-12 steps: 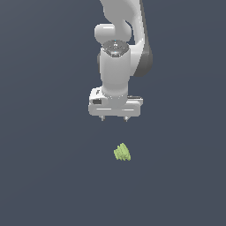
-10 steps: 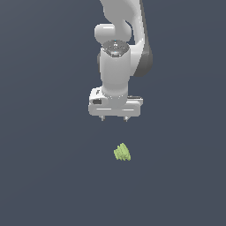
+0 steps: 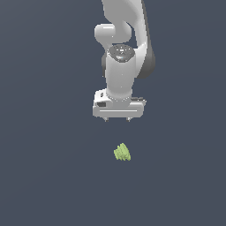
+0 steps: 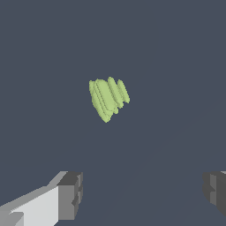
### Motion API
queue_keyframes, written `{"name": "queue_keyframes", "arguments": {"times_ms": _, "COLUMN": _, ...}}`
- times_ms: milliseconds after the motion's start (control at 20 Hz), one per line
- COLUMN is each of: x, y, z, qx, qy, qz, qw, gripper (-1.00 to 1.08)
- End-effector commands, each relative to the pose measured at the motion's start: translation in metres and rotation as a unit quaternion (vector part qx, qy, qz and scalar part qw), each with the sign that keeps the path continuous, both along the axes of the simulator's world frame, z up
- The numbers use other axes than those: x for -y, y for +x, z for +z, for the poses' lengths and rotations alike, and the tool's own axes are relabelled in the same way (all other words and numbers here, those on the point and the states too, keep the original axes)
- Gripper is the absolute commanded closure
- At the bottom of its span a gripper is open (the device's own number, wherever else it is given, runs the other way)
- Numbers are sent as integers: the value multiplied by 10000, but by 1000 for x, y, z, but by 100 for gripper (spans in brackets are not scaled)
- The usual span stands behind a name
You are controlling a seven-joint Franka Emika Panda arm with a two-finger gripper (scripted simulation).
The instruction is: Pick up the object and move it to a goal position.
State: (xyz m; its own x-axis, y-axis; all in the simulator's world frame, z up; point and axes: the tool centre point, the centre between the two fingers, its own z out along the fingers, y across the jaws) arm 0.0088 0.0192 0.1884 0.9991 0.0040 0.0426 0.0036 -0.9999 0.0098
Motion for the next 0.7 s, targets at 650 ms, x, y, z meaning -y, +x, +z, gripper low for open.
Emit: {"name": "queue_keyframes", "arguments": {"times_ms": 650, "x": -8, "y": 24, "z": -22, "qx": -59, "qy": -33, "qz": 445, "qw": 9990, "gripper": -92}}
